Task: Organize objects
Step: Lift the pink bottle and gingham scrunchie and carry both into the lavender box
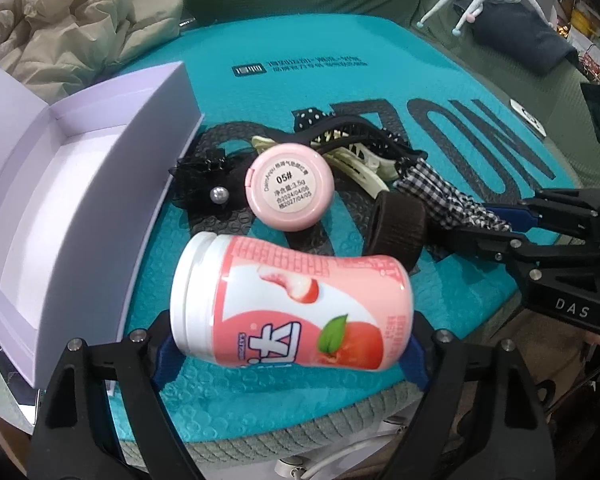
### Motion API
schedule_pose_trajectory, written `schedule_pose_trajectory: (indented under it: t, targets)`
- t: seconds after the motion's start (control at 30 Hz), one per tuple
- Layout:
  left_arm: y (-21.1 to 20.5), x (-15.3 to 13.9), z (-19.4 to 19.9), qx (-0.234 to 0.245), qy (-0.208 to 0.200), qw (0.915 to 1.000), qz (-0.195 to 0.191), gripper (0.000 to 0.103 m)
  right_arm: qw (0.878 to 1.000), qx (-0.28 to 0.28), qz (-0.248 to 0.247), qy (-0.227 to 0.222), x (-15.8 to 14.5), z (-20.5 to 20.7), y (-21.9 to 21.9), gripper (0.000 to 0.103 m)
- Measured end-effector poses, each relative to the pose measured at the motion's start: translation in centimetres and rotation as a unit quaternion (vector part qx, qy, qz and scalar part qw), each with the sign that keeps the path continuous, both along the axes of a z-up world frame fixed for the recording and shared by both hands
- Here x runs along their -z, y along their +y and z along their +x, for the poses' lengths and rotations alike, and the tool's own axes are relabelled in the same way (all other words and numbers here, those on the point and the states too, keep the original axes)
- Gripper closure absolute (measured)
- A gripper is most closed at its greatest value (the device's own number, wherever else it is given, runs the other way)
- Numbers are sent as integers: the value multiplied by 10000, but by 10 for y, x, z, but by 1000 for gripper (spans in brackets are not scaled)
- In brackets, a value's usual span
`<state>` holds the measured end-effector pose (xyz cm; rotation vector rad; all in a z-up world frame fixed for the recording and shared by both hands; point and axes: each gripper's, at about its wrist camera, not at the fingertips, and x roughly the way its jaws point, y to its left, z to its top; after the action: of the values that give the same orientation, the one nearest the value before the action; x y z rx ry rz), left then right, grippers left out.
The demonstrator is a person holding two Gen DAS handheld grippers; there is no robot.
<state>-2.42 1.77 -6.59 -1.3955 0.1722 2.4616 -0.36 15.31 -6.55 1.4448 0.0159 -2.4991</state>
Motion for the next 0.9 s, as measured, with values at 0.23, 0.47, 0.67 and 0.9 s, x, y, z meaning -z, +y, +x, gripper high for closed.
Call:
schedule_pose_trajectory:
  t: [0.23, 0.47, 0.67, 0.9]
  targets:
    - [-5, -18, 7, -77, 130, 9998, 157, 19, 9997, 116, 3, 199, -16, 14, 2, 76]
    - [-5, -35, 20, -70, 283, 9994, 167, 19, 9991, 136, 18, 412, -34, 28, 0, 76]
    - [-8, -49, 31, -98, 438, 9989, 134, 19, 9982, 3, 55, 597, -49, 36, -11, 76]
    - [-21, -63, 45, -259, 606, 9978, 65, 19, 9970, -221, 16, 741, -57, 41, -29, 76]
